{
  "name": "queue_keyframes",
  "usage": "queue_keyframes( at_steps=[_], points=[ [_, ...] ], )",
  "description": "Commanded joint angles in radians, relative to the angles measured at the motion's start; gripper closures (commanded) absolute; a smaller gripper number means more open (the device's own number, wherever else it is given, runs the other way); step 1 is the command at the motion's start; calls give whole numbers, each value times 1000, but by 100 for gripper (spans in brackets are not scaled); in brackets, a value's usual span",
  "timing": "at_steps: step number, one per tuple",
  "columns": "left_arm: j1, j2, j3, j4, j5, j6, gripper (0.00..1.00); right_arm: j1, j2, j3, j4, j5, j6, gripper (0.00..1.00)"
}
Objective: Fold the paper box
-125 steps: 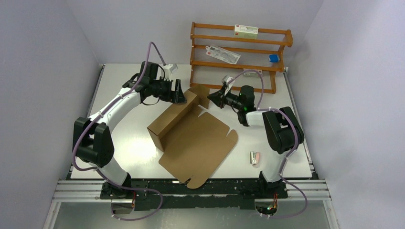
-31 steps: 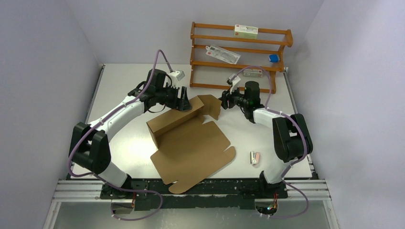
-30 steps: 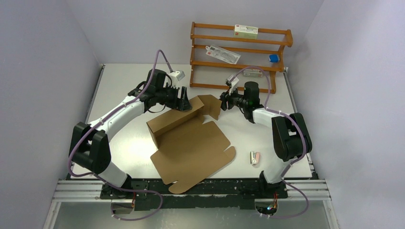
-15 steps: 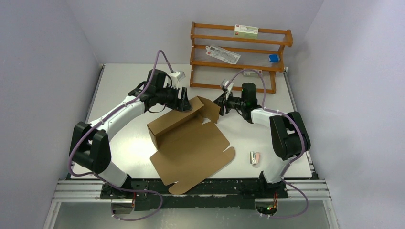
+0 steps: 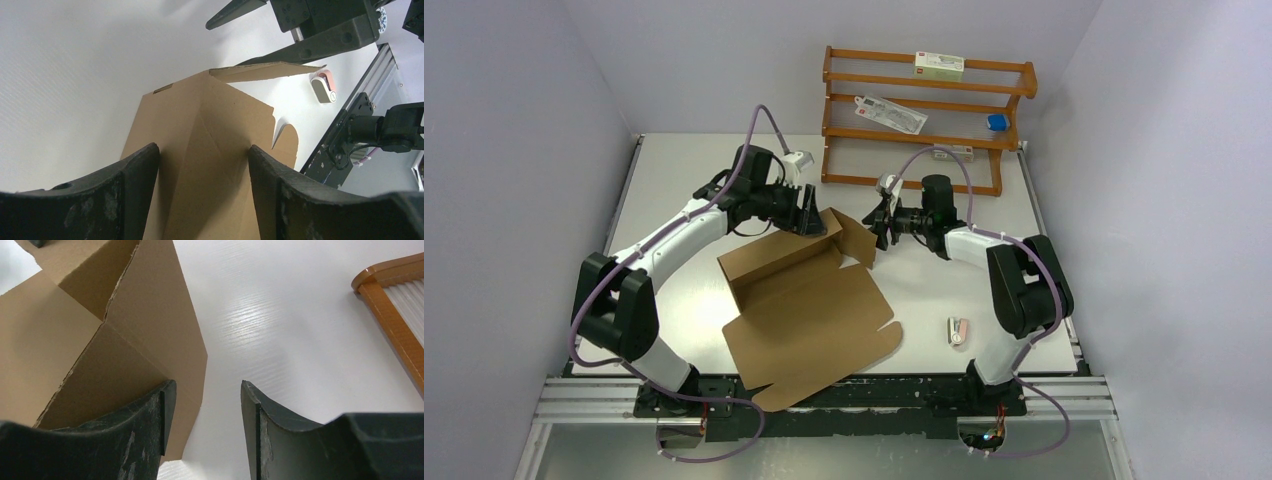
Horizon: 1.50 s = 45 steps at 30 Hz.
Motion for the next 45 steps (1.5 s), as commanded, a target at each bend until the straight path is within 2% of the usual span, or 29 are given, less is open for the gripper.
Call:
queue_keyframes(
  at_steps=[1,6,12,20,26,31,45],
  points=[
    [9,29,16,-41,-15,35,32,20,-51,-21,-27,-71,10,45],
    [9,35,16,-48,-4,38,33,30,-65,11,-16,-97,63,44],
    [9,29,15,-52,-15,41,30,45,-58,51,-57,-44,73,44],
    [18,30,17,-61,-22,41,26,43,-116,32,-67,224,112,43],
    [30,20,19,-73,-29,46,21,44,-155,-15,-106,324,128,44],
    [68,16,12,-59,12,32,18,43,-199,-96,-60,457,195,44],
    [92,52,3,-44,98,7,20,73,-179,-38,-110,195,181,44]
  ],
)
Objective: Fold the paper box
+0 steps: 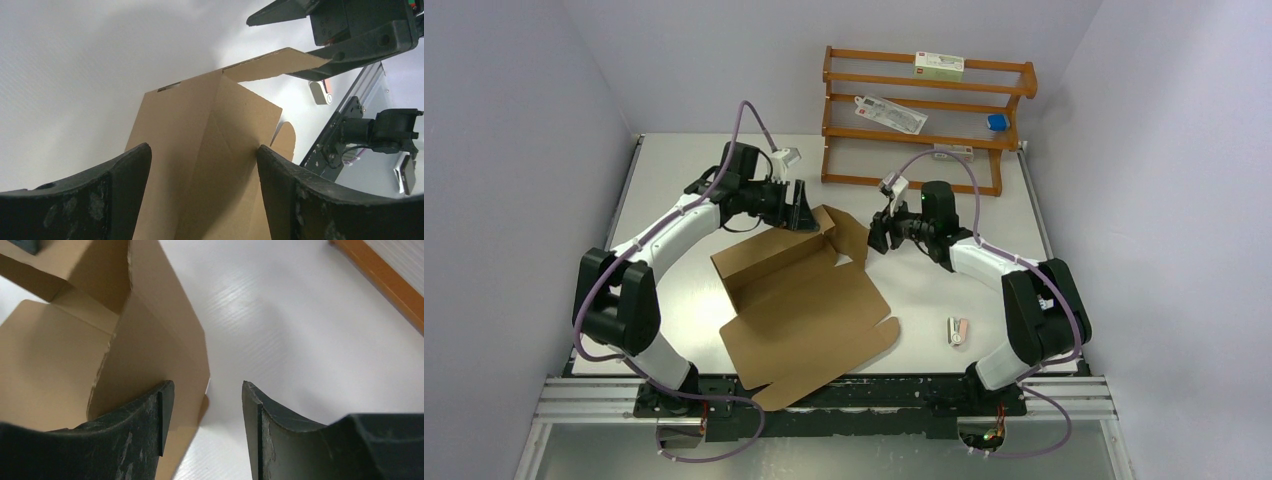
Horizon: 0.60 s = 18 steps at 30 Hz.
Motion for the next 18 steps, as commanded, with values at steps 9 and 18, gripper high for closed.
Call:
queue_keyframes(
  at_steps=[9,18],
  points=[
    [5,22,-7,-11,42,-2,20,90,30,90,-40,-101,-21,44],
    [5,22,-13,-3,79,-3,22,137,69,54,57,-70,-118,41]
  ],
)
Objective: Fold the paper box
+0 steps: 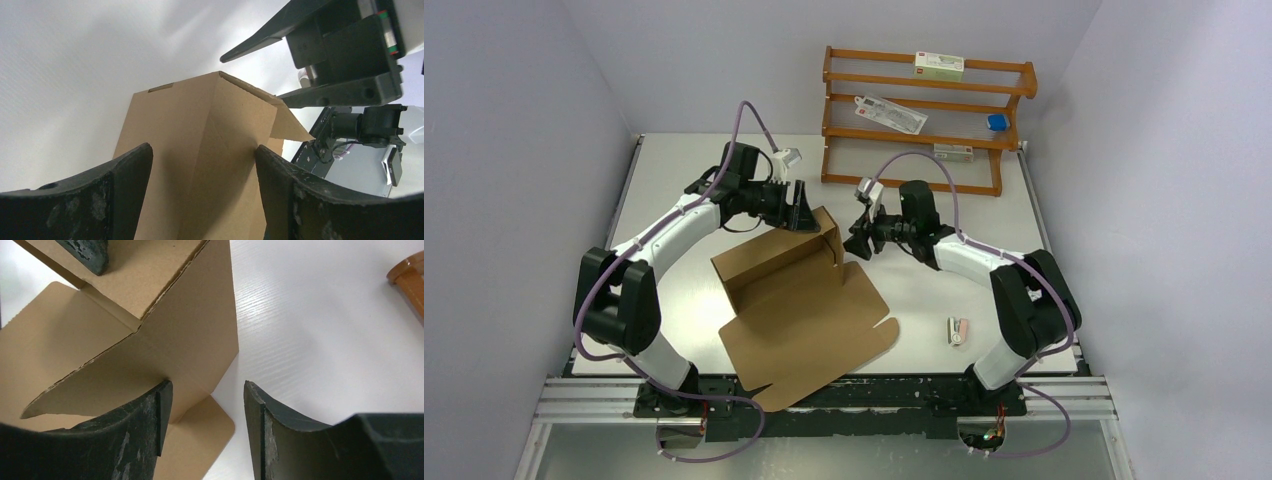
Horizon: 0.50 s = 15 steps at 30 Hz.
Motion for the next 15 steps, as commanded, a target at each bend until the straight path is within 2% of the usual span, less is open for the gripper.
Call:
queue_keyframes(
  at_steps=[1,11,15],
  points=[
    [4,17,-13,-4,39,5,22,33,10,-15,97,6,-65,41],
    [3,28,-22,19,114,-9,23,93,46,-27,245,35,-65,38],
    [1,26,-28,31,137,-17,23,105,57,-63,360,75,-21,37]
  ],
)
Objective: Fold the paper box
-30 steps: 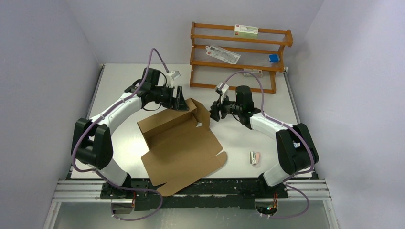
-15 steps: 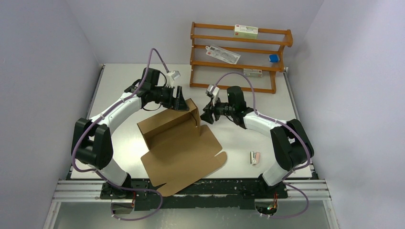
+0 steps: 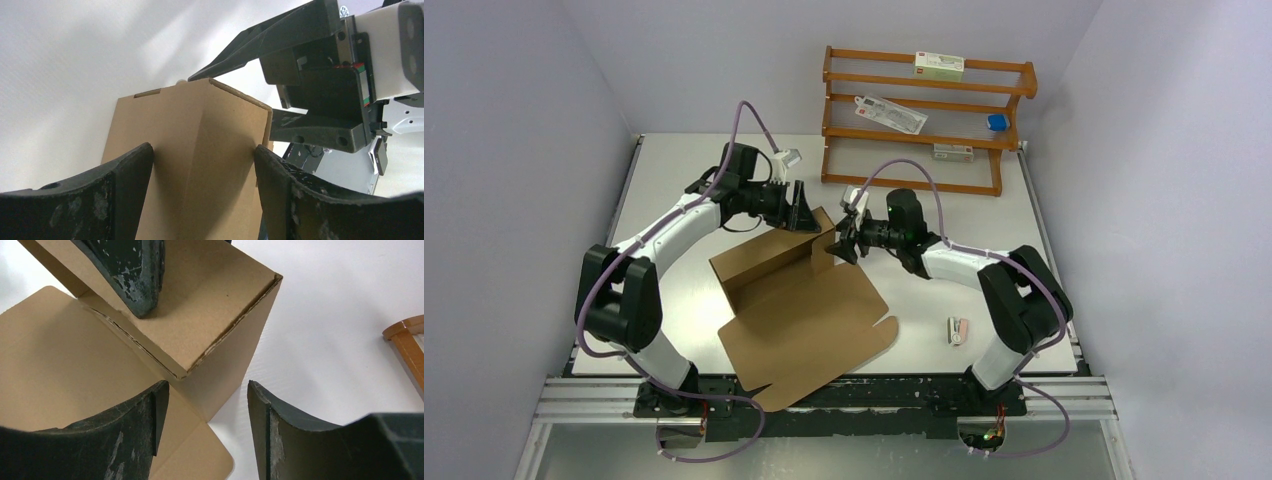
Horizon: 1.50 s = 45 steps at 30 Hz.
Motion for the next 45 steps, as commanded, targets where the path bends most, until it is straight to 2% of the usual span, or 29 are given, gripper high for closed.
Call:
queue_keyframes(
  at_steps=[1,6,19,28,29,36,42,45],
  points=[
    [-4,12,-24,17,80,-16,23,20,14,-47,198,57,49,37],
    [-7,15,-27,23,102,-22,22,36,8,-110,355,126,96,37],
    [-7,11,-32,53,155,-49,19,60,50,-112,444,192,114,44],
    [-7,14,-42,73,183,-69,19,118,64,-133,476,417,74,48],
    [-7,13,-44,80,187,-73,19,129,71,-144,494,487,69,51],
    [-7,19,-52,96,204,-89,20,165,127,-160,560,657,72,60],
    [-5,17,-53,93,192,-88,20,178,173,-137,539,732,84,61],
    [-6,18,-51,85,179,-84,20,179,175,-145,549,779,91,68]
  ],
)
